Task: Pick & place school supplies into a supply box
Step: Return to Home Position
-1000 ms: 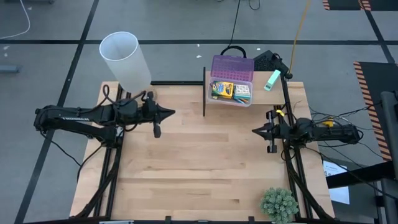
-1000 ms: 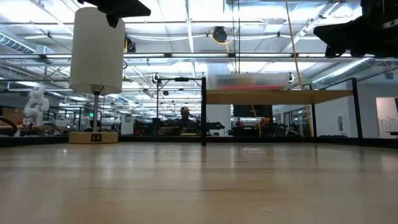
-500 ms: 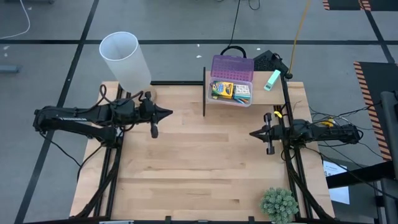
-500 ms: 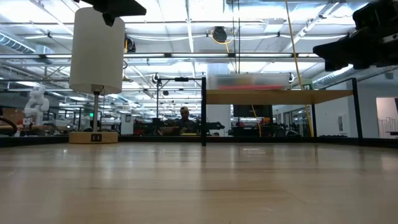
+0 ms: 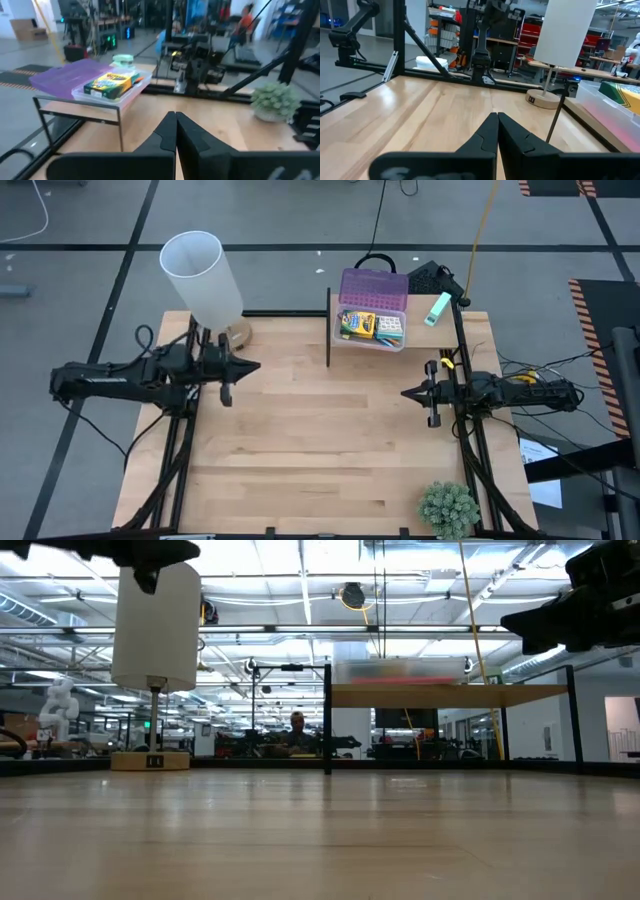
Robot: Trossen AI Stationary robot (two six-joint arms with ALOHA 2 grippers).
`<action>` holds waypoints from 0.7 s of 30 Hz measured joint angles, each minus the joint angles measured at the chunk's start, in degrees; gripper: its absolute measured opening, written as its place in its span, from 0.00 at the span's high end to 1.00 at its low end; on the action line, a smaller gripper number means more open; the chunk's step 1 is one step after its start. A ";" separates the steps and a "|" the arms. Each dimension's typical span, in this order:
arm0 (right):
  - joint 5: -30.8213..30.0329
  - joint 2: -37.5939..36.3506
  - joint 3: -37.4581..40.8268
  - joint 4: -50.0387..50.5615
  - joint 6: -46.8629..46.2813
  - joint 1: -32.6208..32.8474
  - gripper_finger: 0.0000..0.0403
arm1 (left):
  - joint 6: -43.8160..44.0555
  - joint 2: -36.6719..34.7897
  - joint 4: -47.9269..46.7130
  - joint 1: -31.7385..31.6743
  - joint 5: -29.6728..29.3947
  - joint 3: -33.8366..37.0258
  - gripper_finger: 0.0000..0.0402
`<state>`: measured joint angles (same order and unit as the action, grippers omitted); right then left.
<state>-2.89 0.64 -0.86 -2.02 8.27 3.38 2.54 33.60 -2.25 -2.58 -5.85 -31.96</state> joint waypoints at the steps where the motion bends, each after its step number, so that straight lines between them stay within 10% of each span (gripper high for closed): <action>1: -0.01 0.00 0.00 -0.02 -0.02 0.00 1.00 | 0.18 -1.33 1.21 0.04 0.40 1.67 1.00; 21: -0.01 0.00 0.02 -0.07 -0.08 0.00 1.00 | 4.23 -14.67 20.75 0.04 8.62 26.69 1.00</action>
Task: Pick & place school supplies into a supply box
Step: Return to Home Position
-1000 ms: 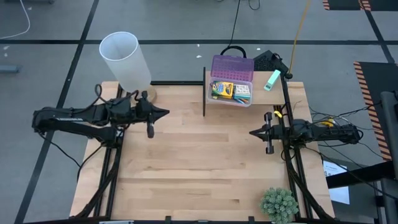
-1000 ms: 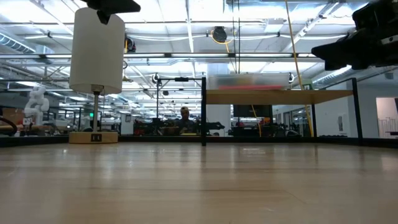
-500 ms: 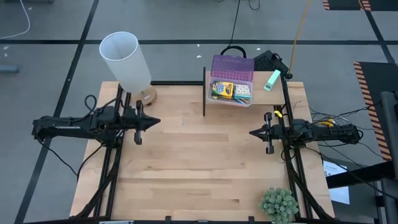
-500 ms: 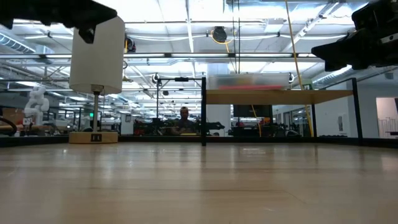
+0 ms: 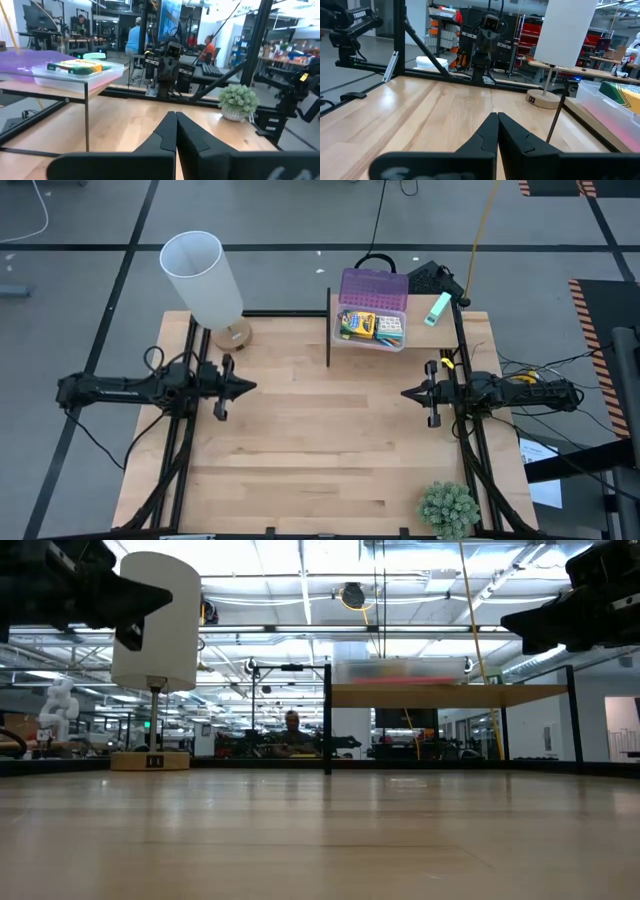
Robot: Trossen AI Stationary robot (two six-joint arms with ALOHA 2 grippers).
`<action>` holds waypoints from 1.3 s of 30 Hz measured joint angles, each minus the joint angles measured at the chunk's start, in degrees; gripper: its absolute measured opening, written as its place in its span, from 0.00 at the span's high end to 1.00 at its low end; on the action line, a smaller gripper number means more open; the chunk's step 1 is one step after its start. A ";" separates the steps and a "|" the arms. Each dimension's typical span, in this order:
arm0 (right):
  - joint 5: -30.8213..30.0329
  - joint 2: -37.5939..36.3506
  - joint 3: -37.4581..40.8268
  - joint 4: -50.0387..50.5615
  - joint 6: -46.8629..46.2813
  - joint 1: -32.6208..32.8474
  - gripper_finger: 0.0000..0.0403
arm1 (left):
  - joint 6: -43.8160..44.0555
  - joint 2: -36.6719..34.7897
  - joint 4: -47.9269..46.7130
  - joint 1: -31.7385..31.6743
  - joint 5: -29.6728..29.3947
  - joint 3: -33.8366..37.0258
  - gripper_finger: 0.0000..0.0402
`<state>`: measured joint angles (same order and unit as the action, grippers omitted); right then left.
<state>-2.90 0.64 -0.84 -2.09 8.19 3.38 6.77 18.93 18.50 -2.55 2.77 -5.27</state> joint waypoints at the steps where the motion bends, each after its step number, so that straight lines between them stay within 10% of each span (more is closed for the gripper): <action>1: 0.00 0.00 0.00 0.00 -0.01 0.00 1.00 | 0.34 -0.38 0.41 0.00 0.02 0.75 1.00; 39: 0.00 0.01 0.02 -0.04 -0.03 0.00 1.00 | -4.57 -18.80 -17.57 0.00 -0.04 4.65 1.00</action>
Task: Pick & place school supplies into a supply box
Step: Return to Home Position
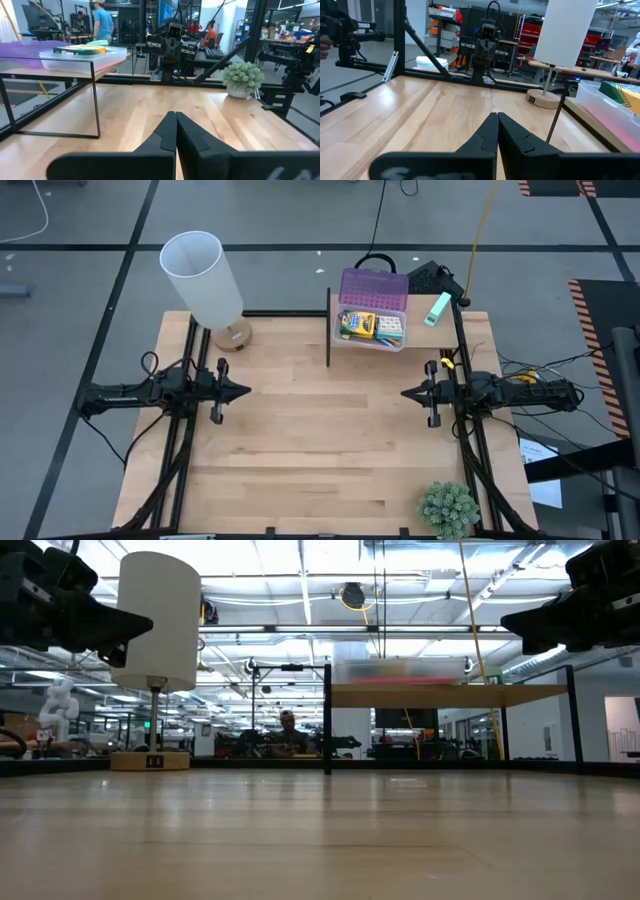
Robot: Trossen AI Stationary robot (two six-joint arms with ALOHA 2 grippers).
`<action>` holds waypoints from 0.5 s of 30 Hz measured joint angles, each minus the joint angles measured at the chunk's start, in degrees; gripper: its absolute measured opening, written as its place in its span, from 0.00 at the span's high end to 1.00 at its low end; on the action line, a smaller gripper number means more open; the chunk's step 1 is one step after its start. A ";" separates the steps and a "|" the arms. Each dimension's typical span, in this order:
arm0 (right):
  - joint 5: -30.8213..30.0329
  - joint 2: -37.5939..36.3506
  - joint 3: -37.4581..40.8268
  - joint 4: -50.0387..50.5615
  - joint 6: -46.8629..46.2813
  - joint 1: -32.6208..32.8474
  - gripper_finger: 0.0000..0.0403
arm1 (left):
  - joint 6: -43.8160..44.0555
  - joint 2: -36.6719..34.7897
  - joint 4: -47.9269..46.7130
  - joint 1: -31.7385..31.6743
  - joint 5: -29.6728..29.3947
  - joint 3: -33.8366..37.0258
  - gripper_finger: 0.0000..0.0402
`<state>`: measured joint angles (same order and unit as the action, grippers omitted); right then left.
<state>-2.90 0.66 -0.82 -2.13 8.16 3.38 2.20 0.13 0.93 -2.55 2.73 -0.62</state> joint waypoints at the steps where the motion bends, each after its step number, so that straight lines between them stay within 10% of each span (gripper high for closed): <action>1: 0.00 0.01 0.00 0.00 0.02 0.00 1.00 | -0.15 0.02 0.00 -0.02 0.03 0.00 1.00; 15: 0.00 0.01 0.00 0.00 0.01 0.00 1.00 | -4.80 0.16 0.04 -0.01 -0.66 0.00 0.95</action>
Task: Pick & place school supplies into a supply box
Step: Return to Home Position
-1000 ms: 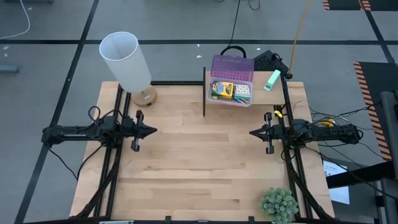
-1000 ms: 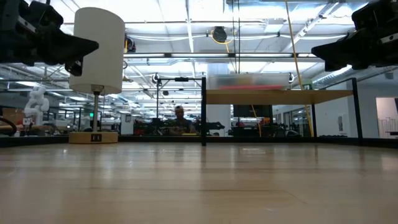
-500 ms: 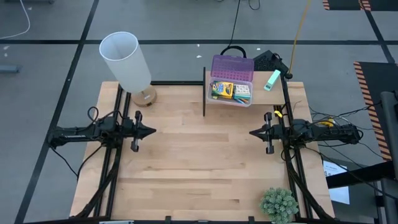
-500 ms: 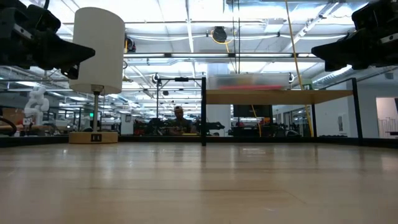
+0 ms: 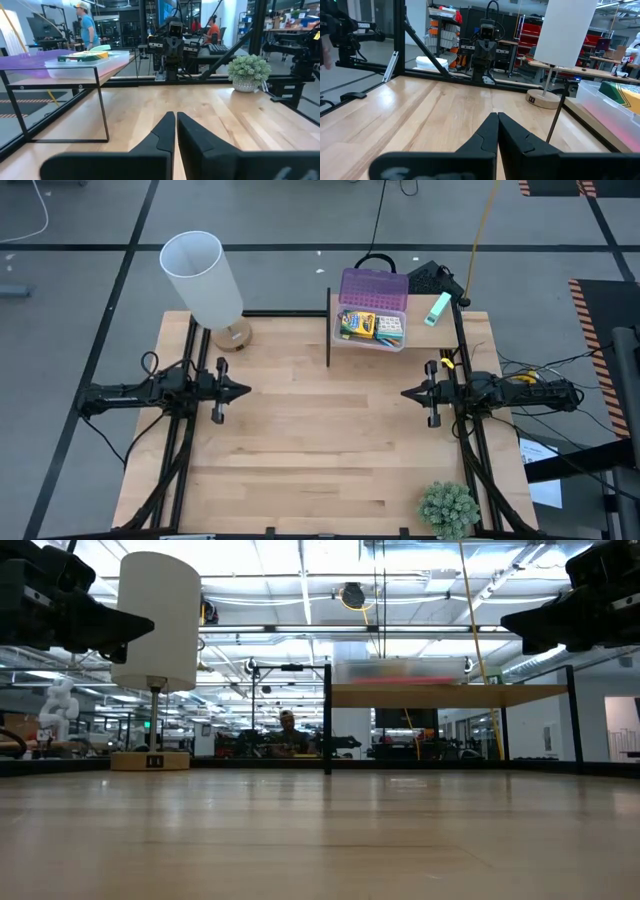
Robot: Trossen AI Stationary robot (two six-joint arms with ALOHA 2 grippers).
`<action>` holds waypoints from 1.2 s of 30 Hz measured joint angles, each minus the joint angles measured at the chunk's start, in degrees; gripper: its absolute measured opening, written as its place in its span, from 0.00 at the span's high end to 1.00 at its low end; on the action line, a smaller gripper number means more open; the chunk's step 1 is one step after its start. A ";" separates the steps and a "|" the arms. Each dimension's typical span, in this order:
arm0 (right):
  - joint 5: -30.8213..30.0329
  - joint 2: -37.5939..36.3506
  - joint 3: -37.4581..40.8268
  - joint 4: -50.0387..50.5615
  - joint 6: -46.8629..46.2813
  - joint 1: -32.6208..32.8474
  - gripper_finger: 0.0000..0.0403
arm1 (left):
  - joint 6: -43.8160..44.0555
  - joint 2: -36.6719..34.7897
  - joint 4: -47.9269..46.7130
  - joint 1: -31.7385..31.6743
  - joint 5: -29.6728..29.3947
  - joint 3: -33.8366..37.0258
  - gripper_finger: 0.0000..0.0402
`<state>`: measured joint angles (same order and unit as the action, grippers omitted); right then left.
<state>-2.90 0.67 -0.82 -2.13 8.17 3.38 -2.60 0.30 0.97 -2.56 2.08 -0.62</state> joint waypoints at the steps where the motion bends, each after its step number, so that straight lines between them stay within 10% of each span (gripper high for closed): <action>1: 0.00 0.00 0.00 0.00 0.01 -0.01 1.00 | -0.09 0.00 0.00 -0.01 -0.01 0.00 0.94; 36: 0.00 0.00 0.00 0.00 0.01 -0.02 1.00 | 0.27 0.00 0.09 -0.01 -0.12 0.00 0.92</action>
<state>-2.90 0.67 -0.82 -2.13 8.19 3.36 -2.33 0.30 1.06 -2.57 1.96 -0.62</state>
